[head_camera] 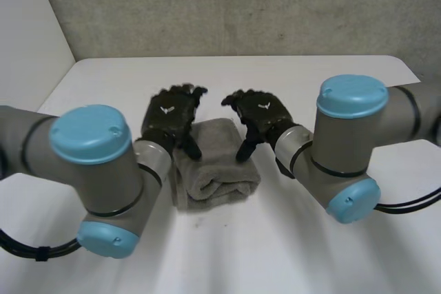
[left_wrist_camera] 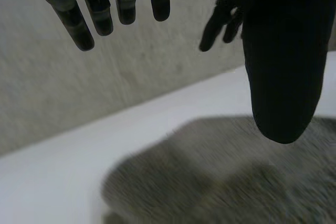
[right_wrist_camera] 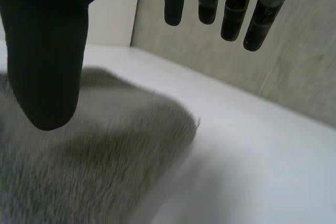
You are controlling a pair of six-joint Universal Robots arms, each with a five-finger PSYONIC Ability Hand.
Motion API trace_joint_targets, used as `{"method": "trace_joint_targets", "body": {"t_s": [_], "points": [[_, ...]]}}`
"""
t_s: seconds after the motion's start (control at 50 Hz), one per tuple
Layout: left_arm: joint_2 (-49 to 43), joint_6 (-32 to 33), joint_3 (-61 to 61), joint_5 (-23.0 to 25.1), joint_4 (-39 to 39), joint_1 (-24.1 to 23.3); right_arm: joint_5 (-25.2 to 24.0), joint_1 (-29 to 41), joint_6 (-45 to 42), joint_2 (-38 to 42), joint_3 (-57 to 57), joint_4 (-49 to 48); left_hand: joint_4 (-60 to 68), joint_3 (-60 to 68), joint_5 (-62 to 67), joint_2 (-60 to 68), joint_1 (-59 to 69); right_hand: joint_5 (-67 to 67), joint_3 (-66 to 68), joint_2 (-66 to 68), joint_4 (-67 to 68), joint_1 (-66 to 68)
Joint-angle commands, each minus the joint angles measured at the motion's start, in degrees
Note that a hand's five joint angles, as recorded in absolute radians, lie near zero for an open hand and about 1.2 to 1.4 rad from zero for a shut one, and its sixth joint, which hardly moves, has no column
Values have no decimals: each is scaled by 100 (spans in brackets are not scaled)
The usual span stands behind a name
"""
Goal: Fold the laundry
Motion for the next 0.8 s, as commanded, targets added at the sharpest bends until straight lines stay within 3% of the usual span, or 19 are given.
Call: {"method": "trace_joint_targets", "body": {"t_s": [0.02,0.18,0.3,0.36,0.44,0.56,0.7,0.8], "points": [[-684,-30,212,-39,-548,6,-150,-26,-289,896,-667,635,129,121,-27,114,95,-415,-232,-330,-346,-209],[-730,5,71,-74,-873,112,-27,-97,-958,749,-694,706,45,37,-111,30,11,-415,-232,-330,-346,-209],[77,5,97,-66,-1059,173,52,-193,-1047,133,-641,679,28,20,-128,13,-6,-415,-232,-330,-346,-209],[578,-3,176,-57,-1067,173,246,-246,-994,-324,-597,671,28,20,-128,13,-6,-415,-232,-330,-346,-209],[1070,-12,377,-48,-1094,191,911,-351,-924,-1025,-571,679,78,70,-78,63,44,-415,-232,-330,-346,-209],[1765,-39,896,-57,-1812,506,1449,-834,-888,-1965,-536,740,112,104,-43,97,79,-415,-232,-330,-346,-209],[2092,-47,1319,57,-3158,1105,1274,-1222,-844,-2451,-272,1075,28,20,-128,13,-6,-415,-232,-330,-346,-209],[2197,-56,1319,136,-3256,1131,958,-1371,-818,-2513,-52,1154,28,20,-128,13,-6,-415,-232,-330,-346,-209]]}}
